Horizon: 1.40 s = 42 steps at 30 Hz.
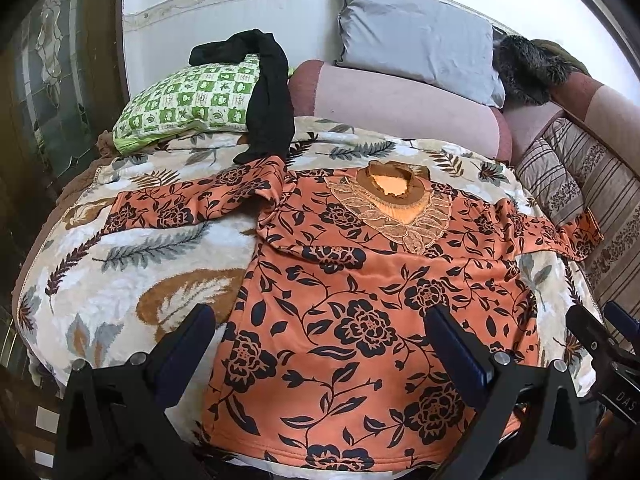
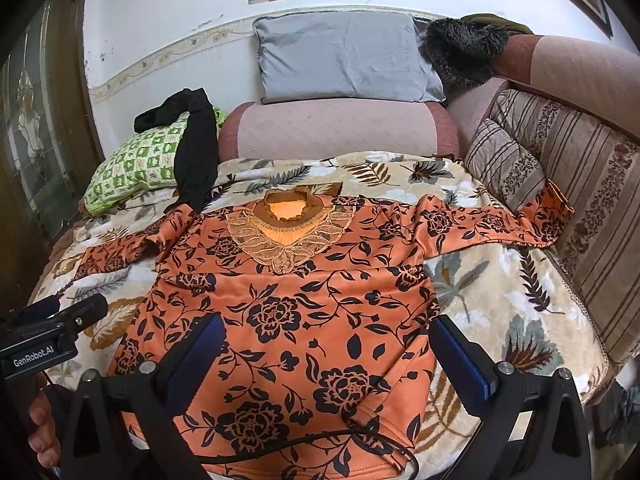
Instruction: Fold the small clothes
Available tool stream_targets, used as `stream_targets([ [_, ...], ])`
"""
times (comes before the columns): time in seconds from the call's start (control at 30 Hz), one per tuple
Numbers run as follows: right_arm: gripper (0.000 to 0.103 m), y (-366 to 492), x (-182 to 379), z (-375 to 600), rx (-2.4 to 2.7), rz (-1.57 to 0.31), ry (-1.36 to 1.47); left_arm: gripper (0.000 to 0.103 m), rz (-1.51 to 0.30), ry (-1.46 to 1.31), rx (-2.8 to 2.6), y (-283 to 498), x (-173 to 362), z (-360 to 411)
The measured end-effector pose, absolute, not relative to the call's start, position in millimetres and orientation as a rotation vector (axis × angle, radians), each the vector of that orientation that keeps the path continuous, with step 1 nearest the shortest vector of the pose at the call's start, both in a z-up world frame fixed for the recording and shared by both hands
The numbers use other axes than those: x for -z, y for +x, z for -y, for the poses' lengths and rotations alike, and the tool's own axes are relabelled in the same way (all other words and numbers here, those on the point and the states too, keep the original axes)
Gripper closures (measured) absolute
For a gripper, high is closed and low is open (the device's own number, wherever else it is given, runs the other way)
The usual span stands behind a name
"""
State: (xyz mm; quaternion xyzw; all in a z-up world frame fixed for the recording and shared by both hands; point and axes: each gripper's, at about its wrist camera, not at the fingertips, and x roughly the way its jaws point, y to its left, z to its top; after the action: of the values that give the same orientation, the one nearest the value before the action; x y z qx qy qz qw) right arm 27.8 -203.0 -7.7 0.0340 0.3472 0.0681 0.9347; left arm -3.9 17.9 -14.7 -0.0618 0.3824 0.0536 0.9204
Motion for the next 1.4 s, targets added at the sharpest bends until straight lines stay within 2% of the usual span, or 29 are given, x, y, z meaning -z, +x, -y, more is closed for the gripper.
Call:
stream_targets([
  [1.4,0.0,33.8,3.4,203.9,-0.134,-0.7,0.061,0.0,-0.774,-0.115,-0.115,-3.1,8.8,-14.1],
])
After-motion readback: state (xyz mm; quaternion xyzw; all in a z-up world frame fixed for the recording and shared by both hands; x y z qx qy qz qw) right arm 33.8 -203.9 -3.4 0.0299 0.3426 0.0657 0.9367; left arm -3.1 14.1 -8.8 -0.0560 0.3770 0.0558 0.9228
